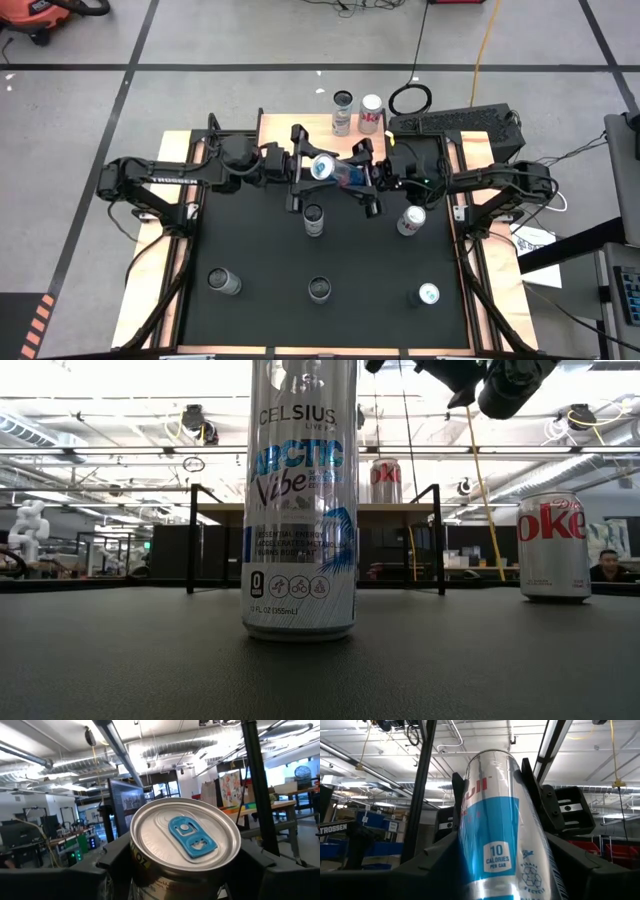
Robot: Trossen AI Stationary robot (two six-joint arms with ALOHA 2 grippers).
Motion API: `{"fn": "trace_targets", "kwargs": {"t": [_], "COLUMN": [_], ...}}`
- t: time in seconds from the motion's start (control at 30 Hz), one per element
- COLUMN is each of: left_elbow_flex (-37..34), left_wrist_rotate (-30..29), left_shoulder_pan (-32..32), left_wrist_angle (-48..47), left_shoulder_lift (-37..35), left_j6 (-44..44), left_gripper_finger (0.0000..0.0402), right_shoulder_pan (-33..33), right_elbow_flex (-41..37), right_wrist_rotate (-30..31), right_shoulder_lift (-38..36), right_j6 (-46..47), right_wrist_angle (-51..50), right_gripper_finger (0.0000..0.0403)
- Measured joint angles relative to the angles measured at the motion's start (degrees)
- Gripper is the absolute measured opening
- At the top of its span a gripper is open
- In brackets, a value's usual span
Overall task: Place canned beverage on shelf
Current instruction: Put the top left blue soda can on the shelf
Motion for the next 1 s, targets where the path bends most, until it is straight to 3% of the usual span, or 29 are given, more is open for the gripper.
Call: {"fn": "trace_targets", "kwargs": {"t": [0.4,1.0], "left_elbow_flex": [0.5,0.52], "left_wrist_rotate": [-1.47,-1.69], "left_shoulder_pan": [1.31,1.77], "left_wrist_angle": [-3.36,-5.06], "left_shoulder_lift": [-1.22,-1.2], "left_j6": [0.33,0.46], "left_gripper_finger": [0.024,0.024], "right_shoulder_pan": [-2.24,-2.27], "right_elbow_flex": [0.0,0.0], "right_wrist_rotate": [-0.1,-0.11], "right_shoulder_lift": [-0.02,-0.02], "right_j6": [2.9,0.96], "right_wrist_angle": [-0.44,-0.43], "right_gripper_finger": [0.0268,0.0276]}}
